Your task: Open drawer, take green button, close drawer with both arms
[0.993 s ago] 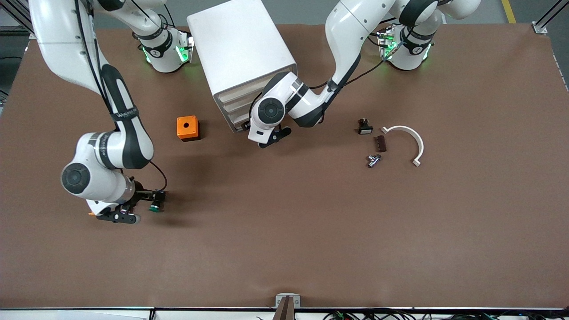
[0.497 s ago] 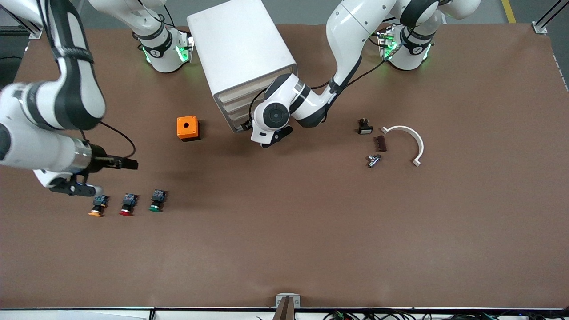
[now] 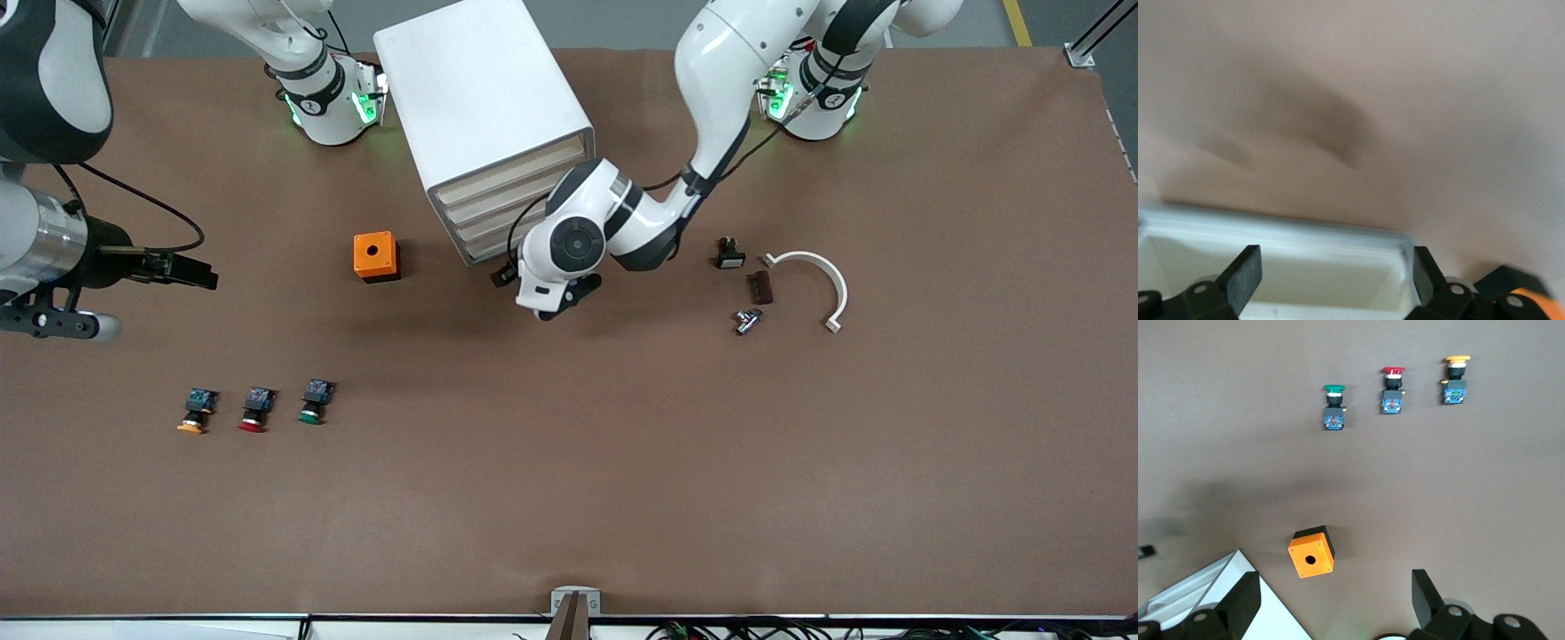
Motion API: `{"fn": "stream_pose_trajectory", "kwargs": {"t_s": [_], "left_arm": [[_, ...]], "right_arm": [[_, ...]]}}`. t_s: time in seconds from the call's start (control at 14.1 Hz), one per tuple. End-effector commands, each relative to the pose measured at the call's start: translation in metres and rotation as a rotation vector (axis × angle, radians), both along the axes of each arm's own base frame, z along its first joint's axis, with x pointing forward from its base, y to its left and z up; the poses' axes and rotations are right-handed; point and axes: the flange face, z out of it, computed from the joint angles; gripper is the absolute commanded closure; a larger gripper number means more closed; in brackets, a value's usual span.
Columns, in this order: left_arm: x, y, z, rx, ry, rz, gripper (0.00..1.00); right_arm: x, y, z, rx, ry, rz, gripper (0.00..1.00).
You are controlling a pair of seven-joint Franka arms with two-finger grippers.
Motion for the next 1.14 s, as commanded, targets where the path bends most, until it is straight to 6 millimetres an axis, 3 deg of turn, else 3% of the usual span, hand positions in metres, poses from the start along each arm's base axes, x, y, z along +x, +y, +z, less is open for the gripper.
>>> {"fn": "stream_pose_trajectory", "kwargs": {"t_s": [0.0, 0.14, 0.43, 0.71, 0.92, 1.06], "left_arm": [[0.010, 0.011, 0.069, 0.023, -0.143, -0.054, 0.00], [0.042, 0.048, 0.103, 0.027, -0.164, -0.006, 0.00], [0.072, 0.116, 0.173, 0.043, -0.183, -0.047, 0.00], [0.103, 0.173, 0.199, 0.040, -0.214, -0.049, 0.00], [0.107, 0.230, 0.235, 0.047, -0.172, -0.108, 0.00], [0.104, 0.262, 0.253, 0.048, -0.137, -0.137, 0.00]], "right_arm": [[0.003, 0.001, 0.034, -0.082, -0.019, 0.030, 0.00], [0.000, -0.007, 0.057, -0.085, -0.029, 0.021, 0.00], [-0.007, -0.022, 0.081, -0.060, -0.069, 0.065, 0.00], [-0.018, -0.029, 0.100, -0.042, -0.094, 0.179, 0.00], [-0.030, -0.024, 0.098, -0.055, -0.047, 0.026, 0.00], [-0.032, -0.018, 0.097, -0.060, -0.041, 0.018, 0.00]]}}
